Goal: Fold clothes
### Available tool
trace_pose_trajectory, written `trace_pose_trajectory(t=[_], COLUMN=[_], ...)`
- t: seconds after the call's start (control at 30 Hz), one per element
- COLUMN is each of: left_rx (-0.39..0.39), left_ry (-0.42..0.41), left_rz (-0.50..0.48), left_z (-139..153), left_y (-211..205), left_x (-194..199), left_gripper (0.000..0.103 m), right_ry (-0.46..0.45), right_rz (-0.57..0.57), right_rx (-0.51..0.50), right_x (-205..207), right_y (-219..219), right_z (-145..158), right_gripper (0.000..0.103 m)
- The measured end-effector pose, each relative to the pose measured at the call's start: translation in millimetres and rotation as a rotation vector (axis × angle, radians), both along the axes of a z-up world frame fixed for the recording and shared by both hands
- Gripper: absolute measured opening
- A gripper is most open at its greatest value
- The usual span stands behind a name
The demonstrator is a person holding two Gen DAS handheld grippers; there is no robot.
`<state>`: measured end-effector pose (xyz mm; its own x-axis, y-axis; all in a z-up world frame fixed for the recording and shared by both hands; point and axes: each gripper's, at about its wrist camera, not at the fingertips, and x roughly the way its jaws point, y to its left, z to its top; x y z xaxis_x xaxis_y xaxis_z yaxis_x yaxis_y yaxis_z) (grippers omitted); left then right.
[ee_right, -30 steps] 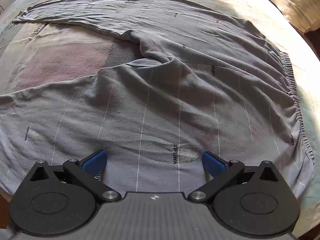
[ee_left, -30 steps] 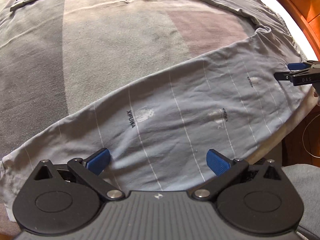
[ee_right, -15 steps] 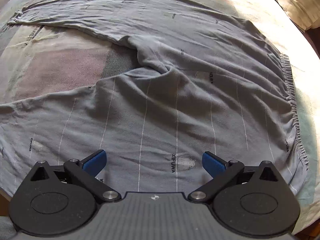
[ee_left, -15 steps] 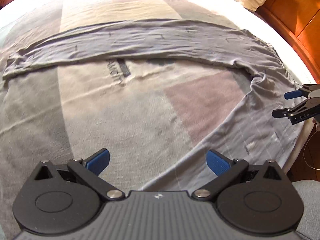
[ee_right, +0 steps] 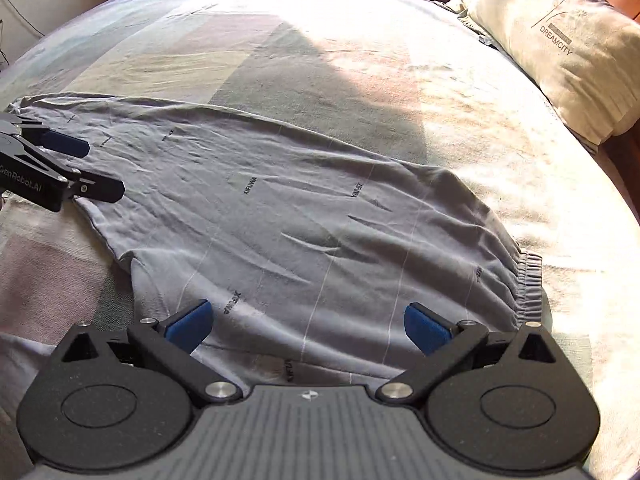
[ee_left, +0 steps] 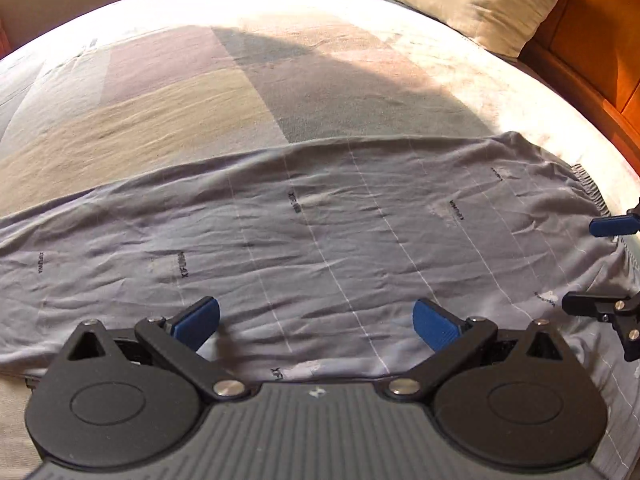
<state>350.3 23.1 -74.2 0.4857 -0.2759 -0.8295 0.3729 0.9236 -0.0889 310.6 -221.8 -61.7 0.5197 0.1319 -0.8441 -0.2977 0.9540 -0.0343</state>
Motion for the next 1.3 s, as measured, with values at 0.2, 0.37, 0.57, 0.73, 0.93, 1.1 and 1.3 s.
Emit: trace_pose_trajectory(t=[0.2,0.37,0.57,0.73,0.93,1.1,1.3], left_rx=[0.063,0.115,0.057,0.080,0.143,0.138,0.161], left_ry=[0.026,0.048,0.069,0.076,0.137,0.123,0.099], left_rz=[-0.021,-0.038,-0.092,-0.078,-0.019,-0.100,-0.223], left_z=[9.0,16.6,16.9,-2.0,-16.8,0.8,3.2], left_y=[-26.5,-48.6,-99.7,-125.6,-127.0,-140.5,-166.7], left_x=[8.6,15.7,45.8,65.1,86.0,78.6,61.7], left_gripper=[0.102,0.102,0.102,0.102,0.102,0.102,0.102], right_ry=[0.116,0.132,0.061,0.146,0.161,0.119,0.287], right_rz=[-0.018,-0.010,-0.055,-0.100,-0.027,-0.026,-0.092], right_rx=[0.086,0.157,0.171,0.284,0.280,0.334,0.505], right_x=[5.8,15.2,63.3,64.0,48.6,64.8,98.7], right_y=[-29.9,-45.5,-63.8,-96.0,-121.2,-161.6,-221.9], right_z=[-20.4,-2.0,1.2,-18.5,-6.9,14.2,-9.9], right_gripper=[0.103,0.103,0.103,0.103,0.103,0.103,0.103])
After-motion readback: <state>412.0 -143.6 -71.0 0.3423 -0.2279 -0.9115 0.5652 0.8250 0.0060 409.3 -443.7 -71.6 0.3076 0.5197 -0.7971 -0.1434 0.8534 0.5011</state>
